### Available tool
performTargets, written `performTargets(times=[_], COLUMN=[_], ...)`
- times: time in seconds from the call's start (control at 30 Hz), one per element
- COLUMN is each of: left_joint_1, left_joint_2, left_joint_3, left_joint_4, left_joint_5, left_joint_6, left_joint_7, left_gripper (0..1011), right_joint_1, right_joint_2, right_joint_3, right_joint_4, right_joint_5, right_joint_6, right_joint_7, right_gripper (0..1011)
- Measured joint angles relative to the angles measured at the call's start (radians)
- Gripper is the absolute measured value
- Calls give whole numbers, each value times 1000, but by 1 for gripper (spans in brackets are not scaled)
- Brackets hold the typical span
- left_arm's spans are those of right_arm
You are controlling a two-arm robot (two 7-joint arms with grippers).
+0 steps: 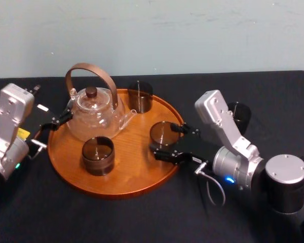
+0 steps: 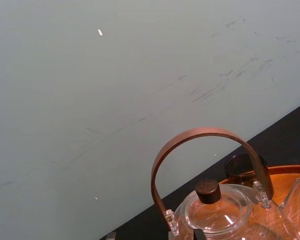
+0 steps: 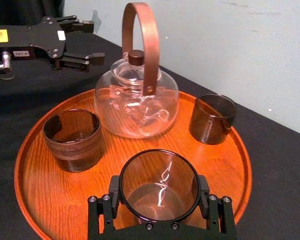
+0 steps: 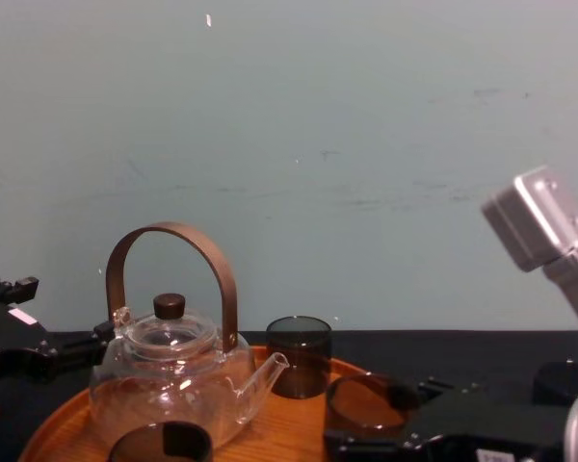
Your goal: Pick up the glass from the table and place it on the tray.
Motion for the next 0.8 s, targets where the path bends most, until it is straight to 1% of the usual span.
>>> performTargets(times=[0.3,0.8], left_joint_1=[0,0], left_joint_2=[0,0], left_joint_3=[0,0], left_joint_4=[0,0], left_joint_5=[0,0], left_joint_6=[0,0], left_joint_7=[0,0], left_gripper=[1001,1001], right_joint_1=[11,18], right_joint_2=[-23,-46], right_joint_3=[-33,-59], right_joint_4=[22,45], right_joint_5=[-26,-44], right_joint_6=[-13,-21], right_joint_7=[3,17], right_gripper=[914,914])
